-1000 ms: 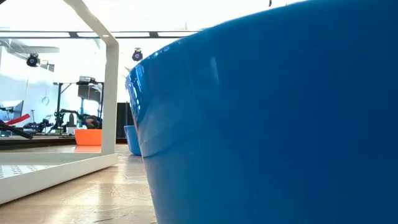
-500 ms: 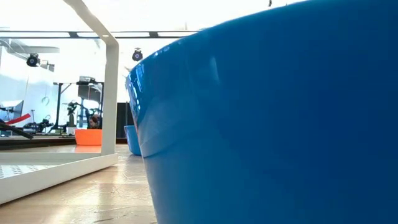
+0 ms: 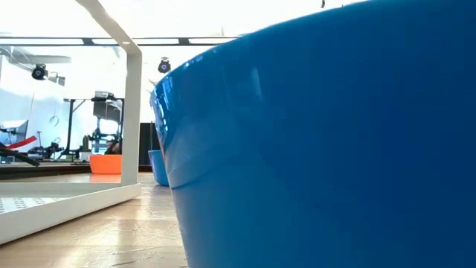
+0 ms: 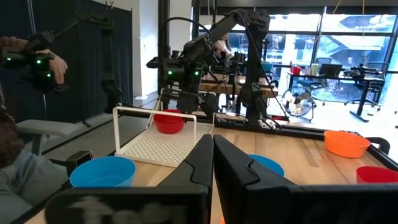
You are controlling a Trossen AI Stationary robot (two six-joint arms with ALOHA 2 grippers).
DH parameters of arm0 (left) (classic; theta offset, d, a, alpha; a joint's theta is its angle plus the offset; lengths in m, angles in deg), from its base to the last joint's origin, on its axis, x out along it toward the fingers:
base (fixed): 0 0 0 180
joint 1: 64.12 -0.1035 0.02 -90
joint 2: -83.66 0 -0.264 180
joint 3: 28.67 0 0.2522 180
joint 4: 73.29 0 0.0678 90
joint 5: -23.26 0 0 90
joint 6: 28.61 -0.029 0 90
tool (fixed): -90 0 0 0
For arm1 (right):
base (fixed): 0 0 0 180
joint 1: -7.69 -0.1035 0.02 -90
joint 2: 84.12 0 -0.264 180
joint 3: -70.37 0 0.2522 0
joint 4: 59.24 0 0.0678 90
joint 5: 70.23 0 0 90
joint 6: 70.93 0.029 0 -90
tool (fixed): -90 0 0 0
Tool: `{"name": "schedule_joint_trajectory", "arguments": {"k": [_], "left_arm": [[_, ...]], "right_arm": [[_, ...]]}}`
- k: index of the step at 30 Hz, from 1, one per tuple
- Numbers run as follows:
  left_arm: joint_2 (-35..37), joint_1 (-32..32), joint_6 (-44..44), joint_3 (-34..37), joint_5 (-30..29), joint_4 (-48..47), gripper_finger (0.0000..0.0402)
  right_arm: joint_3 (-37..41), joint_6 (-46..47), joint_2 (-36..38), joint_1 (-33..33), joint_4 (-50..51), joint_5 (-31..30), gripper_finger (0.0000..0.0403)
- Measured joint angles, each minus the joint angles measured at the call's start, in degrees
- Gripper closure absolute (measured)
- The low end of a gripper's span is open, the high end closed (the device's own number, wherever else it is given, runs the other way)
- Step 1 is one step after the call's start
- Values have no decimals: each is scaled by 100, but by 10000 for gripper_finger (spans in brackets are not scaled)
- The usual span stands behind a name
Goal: Pick & Place Mini bowls
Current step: Put the bottom left red bowl on the shelf
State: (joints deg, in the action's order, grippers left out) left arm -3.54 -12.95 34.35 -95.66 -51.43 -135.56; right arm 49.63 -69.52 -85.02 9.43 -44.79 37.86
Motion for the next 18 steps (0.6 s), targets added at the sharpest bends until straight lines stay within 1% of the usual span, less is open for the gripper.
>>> {"name": "schedule_joint_trajectory", "arguments": {"k": [4, 11, 15, 18], "left_arm": [[0, 6, 168, 0, -11, -61, 393], [-4, 9, 211, 11, -49, -105, 341], [-2, 9, -243, 0, 309, -111, 334], [55, 7, -314, -31, 698, -155, 333]], "right_arm": [[0, 7, 1, 0, 0, 0, 394], [0, 6, 1, 0, -4, 0, 394], [0, -7, -1, 2, -4, 0, 394], [0, -2, 0, 1, -6, -2, 394]]}}
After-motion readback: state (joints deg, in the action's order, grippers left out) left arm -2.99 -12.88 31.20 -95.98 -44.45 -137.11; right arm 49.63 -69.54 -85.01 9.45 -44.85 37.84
